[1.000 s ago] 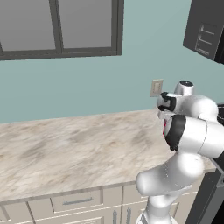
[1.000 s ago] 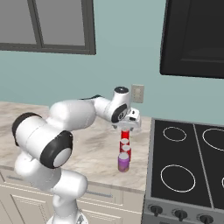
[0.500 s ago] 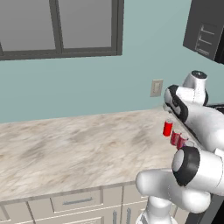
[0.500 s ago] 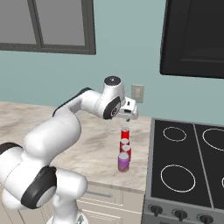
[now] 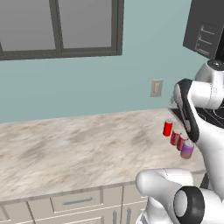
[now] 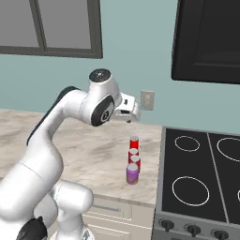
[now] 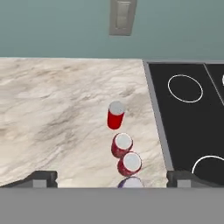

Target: Four empty soda cans are scattered around the kitchen. Gather all the cans and cluster them next to the stove for recycling.

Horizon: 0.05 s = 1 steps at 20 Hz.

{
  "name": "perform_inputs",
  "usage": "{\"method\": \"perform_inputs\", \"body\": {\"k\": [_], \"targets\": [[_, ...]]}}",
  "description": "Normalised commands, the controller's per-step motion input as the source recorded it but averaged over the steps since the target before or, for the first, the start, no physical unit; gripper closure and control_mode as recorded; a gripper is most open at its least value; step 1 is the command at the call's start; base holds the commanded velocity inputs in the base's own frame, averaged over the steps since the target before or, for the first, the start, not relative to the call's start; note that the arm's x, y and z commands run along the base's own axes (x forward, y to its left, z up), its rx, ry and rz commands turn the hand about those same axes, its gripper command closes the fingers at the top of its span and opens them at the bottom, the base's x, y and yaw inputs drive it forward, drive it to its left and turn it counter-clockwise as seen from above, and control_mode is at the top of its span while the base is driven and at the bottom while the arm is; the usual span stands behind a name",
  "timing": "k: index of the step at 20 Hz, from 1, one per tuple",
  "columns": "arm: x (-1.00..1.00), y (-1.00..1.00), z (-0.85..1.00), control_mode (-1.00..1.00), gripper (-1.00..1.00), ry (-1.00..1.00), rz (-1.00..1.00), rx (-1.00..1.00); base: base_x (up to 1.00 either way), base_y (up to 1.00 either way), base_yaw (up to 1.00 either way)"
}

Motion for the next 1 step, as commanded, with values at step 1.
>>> {"method": "perform_inputs", "body": {"k": [1], "targets": [[-0.7, 0.42, 0.65, -1.0, -1.0, -0.09, 0.0, -0.05, 0.0, 0.0, 0.0]]}}
